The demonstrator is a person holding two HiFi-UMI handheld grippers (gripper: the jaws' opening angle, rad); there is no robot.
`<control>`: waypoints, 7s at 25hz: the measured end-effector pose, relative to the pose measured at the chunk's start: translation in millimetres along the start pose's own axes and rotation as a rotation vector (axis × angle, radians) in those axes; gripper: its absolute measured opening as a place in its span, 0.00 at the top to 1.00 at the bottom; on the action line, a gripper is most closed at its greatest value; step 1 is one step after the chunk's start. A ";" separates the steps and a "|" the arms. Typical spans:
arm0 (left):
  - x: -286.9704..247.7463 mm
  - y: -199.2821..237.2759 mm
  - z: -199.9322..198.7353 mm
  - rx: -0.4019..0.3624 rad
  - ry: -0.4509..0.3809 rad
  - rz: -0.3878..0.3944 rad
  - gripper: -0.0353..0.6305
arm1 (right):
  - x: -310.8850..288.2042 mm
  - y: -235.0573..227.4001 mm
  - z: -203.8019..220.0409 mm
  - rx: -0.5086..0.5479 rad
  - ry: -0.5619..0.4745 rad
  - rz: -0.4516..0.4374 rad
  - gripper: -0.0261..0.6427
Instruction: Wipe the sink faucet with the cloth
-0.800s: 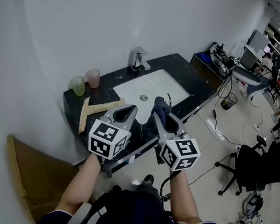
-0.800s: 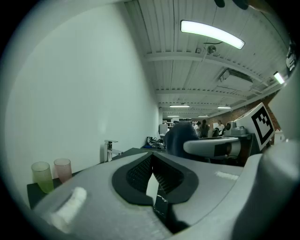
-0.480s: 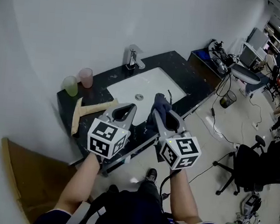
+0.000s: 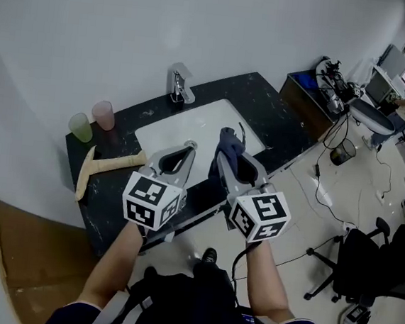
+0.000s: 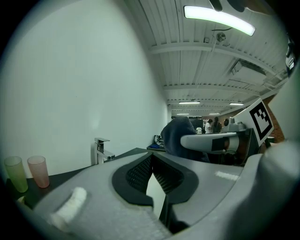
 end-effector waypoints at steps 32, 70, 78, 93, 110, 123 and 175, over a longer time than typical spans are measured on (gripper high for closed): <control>-89.5 84.4 -4.4 0.130 -0.052 -0.302 0.94 | -145.8 -90.0 16.6 -0.007 0.070 -0.270 0.82; -166.1 155.8 9.8 0.136 0.070 -0.504 0.75 | -314.5 -134.9 -25.9 -0.024 -0.058 -0.618 0.83; -176.1 159.2 22.9 0.149 0.104 -0.518 0.72 | -357.6 -105.3 -16.2 -0.063 0.013 -0.829 0.83; -175.2 162.3 22.4 0.157 0.105 -0.530 0.73 | -418.5 -87.9 6.3 0.247 0.221 -0.880 0.82; -177.1 161.1 26.6 0.157 0.118 -0.524 0.74 | -355.0 -99.0 13.9 0.183 0.228 -0.890 0.83; -162.5 146.9 48.8 0.175 0.176 -0.523 0.74 | -309.9 -103.0 58.4 0.070 0.292 -0.915 0.83; -147.1 136.1 52.5 0.139 0.235 -0.422 0.80 | -270.3 -112.4 113.6 0.111 0.501 -0.842 0.83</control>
Point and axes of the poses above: the fingertips, and each gripper's own axes: x backward along the fingers, y to its left, z out of its underside, the point moved 6 cm from there along x, backward along the fingers, and after that the axes turned 8 degrees about x, right-handed, at the moved point
